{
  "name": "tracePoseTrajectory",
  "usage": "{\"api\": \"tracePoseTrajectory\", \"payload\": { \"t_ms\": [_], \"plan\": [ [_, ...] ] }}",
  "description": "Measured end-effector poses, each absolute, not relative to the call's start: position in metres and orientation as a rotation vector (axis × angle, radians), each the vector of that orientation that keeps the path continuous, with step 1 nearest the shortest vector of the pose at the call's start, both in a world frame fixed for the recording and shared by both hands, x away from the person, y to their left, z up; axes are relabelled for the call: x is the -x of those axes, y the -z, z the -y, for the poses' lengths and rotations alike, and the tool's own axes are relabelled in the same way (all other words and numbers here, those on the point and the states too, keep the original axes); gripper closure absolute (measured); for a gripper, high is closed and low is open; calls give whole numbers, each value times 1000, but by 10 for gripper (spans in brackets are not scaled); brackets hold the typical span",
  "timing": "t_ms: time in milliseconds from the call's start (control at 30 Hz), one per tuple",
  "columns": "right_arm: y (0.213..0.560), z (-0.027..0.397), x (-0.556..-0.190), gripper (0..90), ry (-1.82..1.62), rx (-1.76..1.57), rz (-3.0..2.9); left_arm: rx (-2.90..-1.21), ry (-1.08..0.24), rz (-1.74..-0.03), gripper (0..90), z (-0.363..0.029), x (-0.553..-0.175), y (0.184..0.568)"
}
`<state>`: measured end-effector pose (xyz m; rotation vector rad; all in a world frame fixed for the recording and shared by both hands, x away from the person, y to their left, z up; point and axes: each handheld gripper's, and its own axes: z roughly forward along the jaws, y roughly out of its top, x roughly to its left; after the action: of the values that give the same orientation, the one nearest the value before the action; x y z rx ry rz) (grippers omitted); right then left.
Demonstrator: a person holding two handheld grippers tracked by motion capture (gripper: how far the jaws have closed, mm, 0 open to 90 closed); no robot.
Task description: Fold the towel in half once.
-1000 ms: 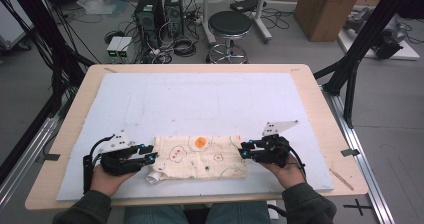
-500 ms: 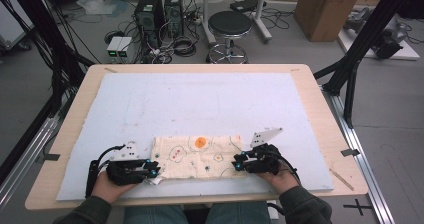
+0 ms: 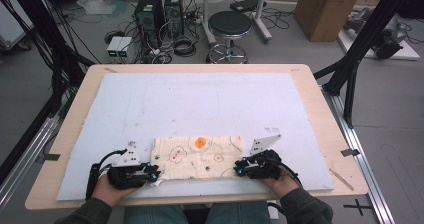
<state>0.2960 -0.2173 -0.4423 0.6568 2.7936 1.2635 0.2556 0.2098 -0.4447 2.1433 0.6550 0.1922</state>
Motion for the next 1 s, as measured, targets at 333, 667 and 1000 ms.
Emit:
{"api": "tracePoseTrajectory", "payload": {
  "t_ms": [333, 667, 1000],
  "plan": [
    [420, 220, -304, 654, -1354, -678, -2710, -2030, -213, -681, 608, -212, -267, 421],
    [405, 219, -353, 664, -1338, -847, -2586, -1950, -339, -832, 538, -209, -311, 412],
    [424, 215, -382, 652, -1329, -961, -2599, -1956, -282, -956, 525, -209, -340, 431]
  ]
}}
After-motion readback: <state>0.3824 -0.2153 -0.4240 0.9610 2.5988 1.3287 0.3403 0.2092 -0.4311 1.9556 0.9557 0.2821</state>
